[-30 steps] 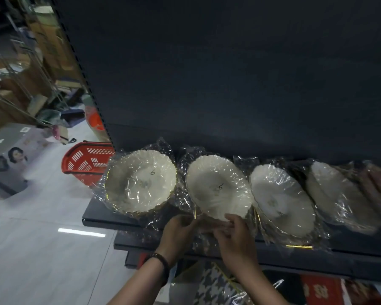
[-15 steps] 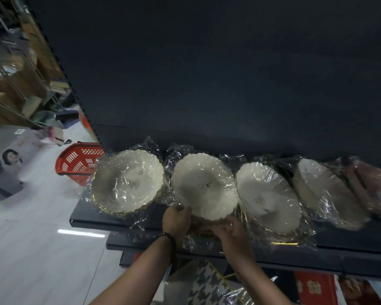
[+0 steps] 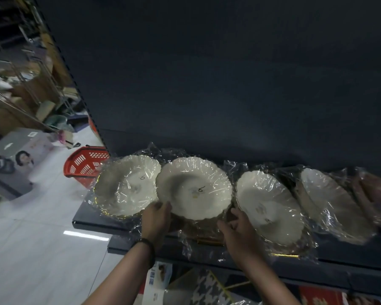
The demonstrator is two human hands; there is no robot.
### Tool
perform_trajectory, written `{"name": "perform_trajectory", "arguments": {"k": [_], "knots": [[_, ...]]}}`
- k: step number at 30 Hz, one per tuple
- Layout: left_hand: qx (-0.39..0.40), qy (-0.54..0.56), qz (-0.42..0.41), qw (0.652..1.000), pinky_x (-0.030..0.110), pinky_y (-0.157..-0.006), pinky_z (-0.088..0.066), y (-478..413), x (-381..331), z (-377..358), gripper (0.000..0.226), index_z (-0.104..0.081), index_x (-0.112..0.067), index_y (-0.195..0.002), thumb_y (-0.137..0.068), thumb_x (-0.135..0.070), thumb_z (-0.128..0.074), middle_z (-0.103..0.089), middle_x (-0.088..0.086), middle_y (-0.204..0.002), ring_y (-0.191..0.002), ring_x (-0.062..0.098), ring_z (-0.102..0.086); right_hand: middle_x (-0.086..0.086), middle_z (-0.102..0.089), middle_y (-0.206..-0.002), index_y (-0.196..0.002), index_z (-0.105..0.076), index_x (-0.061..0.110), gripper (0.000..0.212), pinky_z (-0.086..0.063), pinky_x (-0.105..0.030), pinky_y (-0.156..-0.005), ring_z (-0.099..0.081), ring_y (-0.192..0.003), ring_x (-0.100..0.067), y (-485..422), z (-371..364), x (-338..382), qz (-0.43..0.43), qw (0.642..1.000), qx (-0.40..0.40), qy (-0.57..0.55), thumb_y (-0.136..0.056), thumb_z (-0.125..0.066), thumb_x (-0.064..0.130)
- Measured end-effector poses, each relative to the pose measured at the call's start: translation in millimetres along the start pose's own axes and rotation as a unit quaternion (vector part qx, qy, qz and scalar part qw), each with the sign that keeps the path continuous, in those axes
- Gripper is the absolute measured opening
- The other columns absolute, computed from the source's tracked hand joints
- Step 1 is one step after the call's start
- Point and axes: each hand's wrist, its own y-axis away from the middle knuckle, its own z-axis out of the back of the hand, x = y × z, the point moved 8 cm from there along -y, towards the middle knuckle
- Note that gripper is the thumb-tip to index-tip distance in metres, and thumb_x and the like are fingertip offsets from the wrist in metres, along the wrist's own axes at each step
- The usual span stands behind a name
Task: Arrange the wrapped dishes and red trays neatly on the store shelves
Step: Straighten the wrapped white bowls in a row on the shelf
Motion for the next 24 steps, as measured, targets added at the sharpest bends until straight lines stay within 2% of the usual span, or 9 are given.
{"name": "perform_trajectory", "arguments": {"k": [5,10,12,13,14,16,19,22,24], "knots": [[0.016,0.04,0.001,0.999,0.063,-0.067,-0.06,5,-4,2,0.038,-0.058,-0.001,-0.071,-0.066,-0.039,-0.061,-0.064,0.016,-0.061,-0.06,0.034,-0.066,0.006,-0.07,-0.084,-0.144,-0.053,0.023,0.052,-0.054,-0.038,-0.079,-0.067,-0.082,-0.012,-6,12,12,0.016,1.0,-0.019,-0.017,-0.097,-0.067,0.04],[-0.002,0.059,-0.02,0.998,0.041,-0.061,-0.054,35,-50,25,0.029,-0.061,-0.006,-0.061,-0.078,-0.03,-0.064,-0.066,0.009,-0.055,-0.054,0.021,-0.061,0.007,-0.071,-0.1,-0.133,-0.056,0.028,0.037,-0.045,-0.032,-0.075,-0.065,-0.091,-0.009,-16,29,28,0.052,0.997,-0.042,-0.025,-0.099,-0.066,0.039],[-0.005,0.074,-0.02,0.997,0.04,-0.062,-0.053,38,-57,32,0.027,-0.066,-0.01,-0.061,-0.074,-0.033,-0.061,-0.069,0.007,-0.056,-0.053,0.021,-0.064,0.007,-0.071,-0.085,-0.111,-0.064,0.03,0.012,-0.045,-0.032,-0.071,-0.065,-0.079,-0.011,-20,28,37,0.059,0.996,-0.018,-0.067,-0.1,-0.066,0.033],[-0.001,0.083,-0.025,0.996,0.043,-0.065,-0.055,40,-61,35,0.025,-0.067,-0.013,-0.061,-0.073,-0.034,-0.06,-0.07,0.007,-0.058,-0.056,0.024,-0.067,0.001,-0.069,-0.077,-0.104,-0.067,0.024,0.008,-0.045,-0.033,-0.069,-0.062,-0.069,-0.014,-22,27,42,0.07,0.994,-0.008,-0.086,-0.1,-0.065,0.031],[0.004,0.09,-0.029,0.996,0.047,-0.068,-0.059,41,-63,37,0.023,-0.068,-0.015,-0.062,-0.074,-0.033,-0.06,-0.072,0.008,-0.061,-0.061,0.028,-0.071,-0.005,-0.067,-0.074,-0.101,-0.068,0.019,0.011,-0.045,-0.034,-0.068,-0.06,-0.064,-0.017,-22,27,49,0.084,0.993,-0.006,-0.088,-0.1,-0.065,0.03],[0.011,0.108,-0.034,0.993,0.054,-0.072,-0.062,43,-69,41,0.02,-0.07,-0.016,-0.07,-0.085,-0.027,-0.064,-0.075,0.014,-0.07,-0.072,0.037,-0.076,-0.002,-0.068,-0.071,-0.097,-0.068,0.016,0.01,-0.045,-0.032,-0.066,-0.06,-0.058,-0.009,-22,25,60,0.108,0.99,-0.018,-0.085,-0.098,-0.066,0.026],[0.017,0.129,-0.051,0.99,0.048,-0.067,-0.066,46,-79,52,0.015,-0.068,0.001,-0.092,-0.099,-0.011,-0.062,-0.078,0.019,-0.077,-0.071,0.035,-0.079,0.003,-0.07,-0.071,-0.094,-0.07,0.02,0.002,-0.045,-0.025,-0.062,-0.06,-0.058,-0.003,-25,20,71,0.117,0.987,-0.049,-0.097,-0.093,-0.07,0.018],[0.017,0.092,-0.075,0.993,0.061,-0.075,-0.065,38,-80,75,0.022,-0.069,-0.006,-0.093,-0.096,-0.028,-0.068,-0.079,0.013,-0.078,-0.073,0.036,-0.079,0.006,-0.074,-0.077,-0.107,-0.073,0.021,0.017,-0.046,-0.027,-0.059,-0.069,-0.068,-0.01,-35,0,75,0.102,0.989,-0.049,-0.1,-0.091,-0.072,0.019],[-0.008,0.033,-0.095,0.995,0.062,-0.07,-0.063,32,-77,94,0.033,-0.067,-0.008,-0.089,-0.093,-0.041,-0.069,-0.078,0.009,-0.074,-0.069,0.031,-0.078,0.004,-0.074,-0.076,-0.114,-0.072,0.019,0.024,-0.046,-0.019,-0.051,-0.064,-0.059,-0.003,-43,-18,81,0.103,0.99,-0.038,-0.084,-0.089,-0.073,0.017]]}}
